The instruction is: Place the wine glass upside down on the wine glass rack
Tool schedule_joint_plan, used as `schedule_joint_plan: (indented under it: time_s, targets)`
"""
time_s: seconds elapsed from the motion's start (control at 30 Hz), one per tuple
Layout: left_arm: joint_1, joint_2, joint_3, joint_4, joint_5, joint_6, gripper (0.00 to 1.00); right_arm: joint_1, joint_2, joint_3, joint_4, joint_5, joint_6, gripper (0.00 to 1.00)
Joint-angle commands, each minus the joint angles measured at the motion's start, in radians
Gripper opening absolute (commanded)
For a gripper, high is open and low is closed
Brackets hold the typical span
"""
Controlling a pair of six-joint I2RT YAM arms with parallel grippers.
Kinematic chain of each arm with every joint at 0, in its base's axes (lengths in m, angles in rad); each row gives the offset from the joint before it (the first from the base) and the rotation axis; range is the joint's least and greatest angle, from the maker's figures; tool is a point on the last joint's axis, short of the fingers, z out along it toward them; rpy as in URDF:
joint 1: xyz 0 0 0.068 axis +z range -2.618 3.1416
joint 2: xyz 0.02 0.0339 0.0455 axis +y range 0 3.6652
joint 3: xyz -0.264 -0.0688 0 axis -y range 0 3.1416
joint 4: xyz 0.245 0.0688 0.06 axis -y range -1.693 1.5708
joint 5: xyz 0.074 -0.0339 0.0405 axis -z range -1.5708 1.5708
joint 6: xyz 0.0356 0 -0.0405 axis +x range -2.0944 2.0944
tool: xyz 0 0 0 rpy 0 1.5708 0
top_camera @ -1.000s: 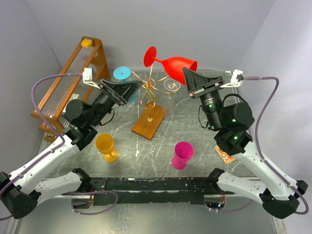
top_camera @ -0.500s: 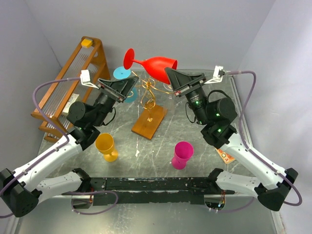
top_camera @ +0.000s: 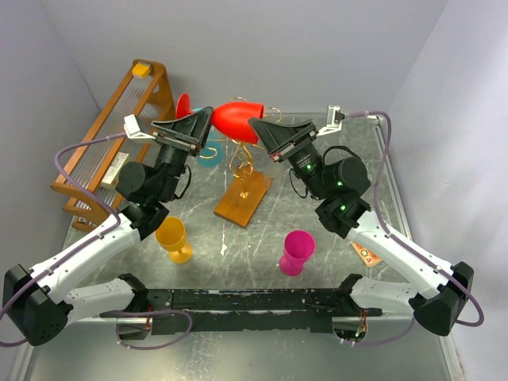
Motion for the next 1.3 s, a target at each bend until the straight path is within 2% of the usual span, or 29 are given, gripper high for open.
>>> schedule_joint_plan:
  time_s: [0.0,0.17,0.4,0.77,0.97,1.03,1.13,1.27]
  targets:
    - [0.004,0.005,0.065,0.043,-0.081,0.035,0.66,-0.002,-0.02,-0.028,0.051,-0.056,0.052,0.0]
    - [0.003,0.014,0.056,0.103,-0.1,0.031,0.59,-0.002,-0.041,-0.044,0.008,-0.091,0.076,0.0]
    - [0.004,0.012,0.068,0.103,-0.095,0.068,0.51,-0.001,-0.084,-0.056,-0.069,-0.139,0.088,0.0]
    - [0.003,0.044,0.069,0.156,-0.057,0.096,0.08,-0.002,-0.1,-0.091,-0.097,-0.183,0.131,0.0]
    - [0.003,0.034,0.049,0.193,-0.059,0.142,0.07,-0.002,-0.11,-0.073,-0.174,-0.175,0.091,0.0]
    - [0.003,0.03,0.05,0.181,-0.048,0.161,0.07,-0.003,-0.114,-0.044,-0.221,-0.167,0.063,0.08]
    - [0.003,0.01,0.049,0.135,-0.016,0.208,0.07,-0.002,-0.13,-0.026,-0.29,-0.146,0.02,0.3]
    - [0.003,-0.051,0.044,-0.017,0.021,0.284,0.07,-0.002,-0.165,0.006,-0.413,-0.118,-0.065,0.5]
